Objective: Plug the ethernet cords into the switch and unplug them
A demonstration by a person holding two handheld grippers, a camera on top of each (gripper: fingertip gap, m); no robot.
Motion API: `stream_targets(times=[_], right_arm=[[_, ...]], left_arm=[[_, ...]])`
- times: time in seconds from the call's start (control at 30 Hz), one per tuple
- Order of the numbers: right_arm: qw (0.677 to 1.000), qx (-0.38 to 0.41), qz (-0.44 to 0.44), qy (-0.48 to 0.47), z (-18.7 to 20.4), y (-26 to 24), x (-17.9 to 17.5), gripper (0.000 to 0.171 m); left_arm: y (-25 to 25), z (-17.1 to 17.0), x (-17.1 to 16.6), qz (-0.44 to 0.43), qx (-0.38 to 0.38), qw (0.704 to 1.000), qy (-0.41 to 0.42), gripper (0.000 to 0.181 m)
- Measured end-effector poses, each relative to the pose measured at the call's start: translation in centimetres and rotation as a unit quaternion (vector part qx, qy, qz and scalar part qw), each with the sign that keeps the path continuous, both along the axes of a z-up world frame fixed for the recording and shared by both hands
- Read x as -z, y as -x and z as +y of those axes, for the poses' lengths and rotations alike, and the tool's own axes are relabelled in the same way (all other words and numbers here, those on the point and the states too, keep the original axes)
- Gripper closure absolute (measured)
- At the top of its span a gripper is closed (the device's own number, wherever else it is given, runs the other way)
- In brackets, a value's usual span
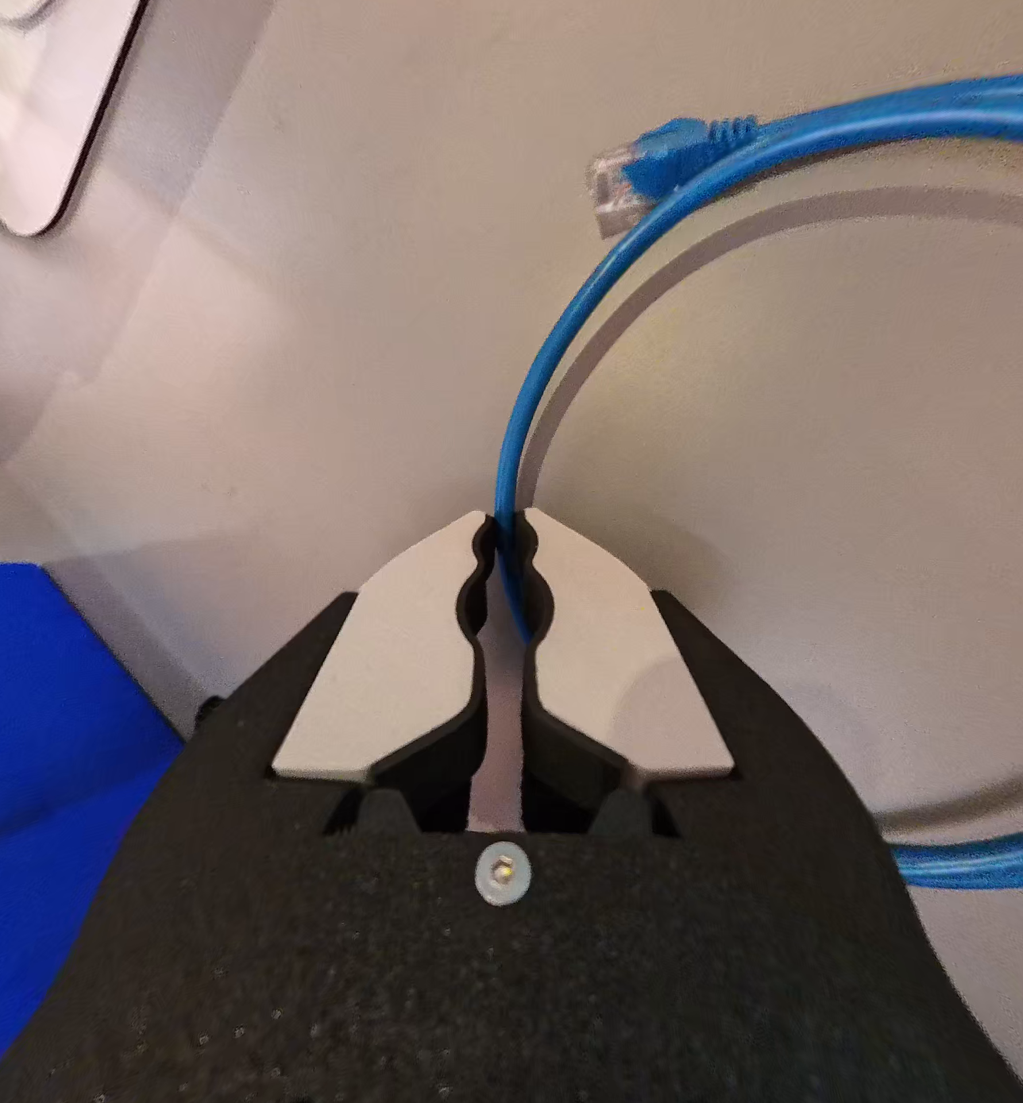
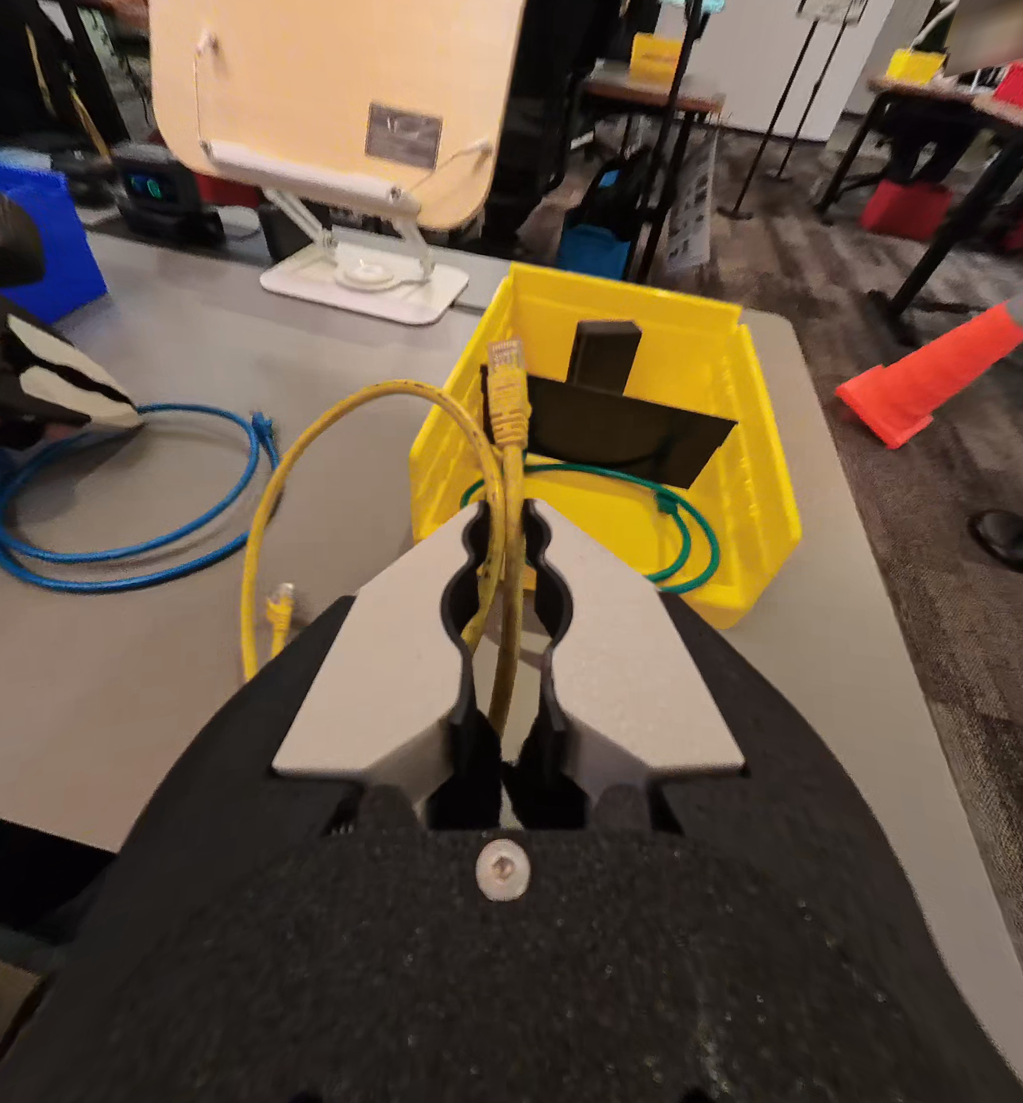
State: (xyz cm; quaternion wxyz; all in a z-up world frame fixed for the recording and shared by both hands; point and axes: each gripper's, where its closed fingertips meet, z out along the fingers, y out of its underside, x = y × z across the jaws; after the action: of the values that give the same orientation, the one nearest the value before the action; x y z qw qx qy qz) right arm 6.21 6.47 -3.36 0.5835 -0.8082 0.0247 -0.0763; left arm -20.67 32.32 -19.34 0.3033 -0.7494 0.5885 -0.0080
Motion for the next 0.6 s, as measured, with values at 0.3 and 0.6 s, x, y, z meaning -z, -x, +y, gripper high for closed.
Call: stream_targets(times=[0.3,0.6], right_arm=[[0.996,0.016,-0.002,-0.087,0.5,-1.4,-5.2,0.160],[0.970,0.216,0.109,-0.024,1.8,-14.6,-3.7,0.160]], left_arm=[[0.9,-1.5,-1.8,-0.075,-0.037,0.996,0.041,0.158],[0.8,-9.8,-5.6,-0.204,0.007,0.975,0.089,0.155]])
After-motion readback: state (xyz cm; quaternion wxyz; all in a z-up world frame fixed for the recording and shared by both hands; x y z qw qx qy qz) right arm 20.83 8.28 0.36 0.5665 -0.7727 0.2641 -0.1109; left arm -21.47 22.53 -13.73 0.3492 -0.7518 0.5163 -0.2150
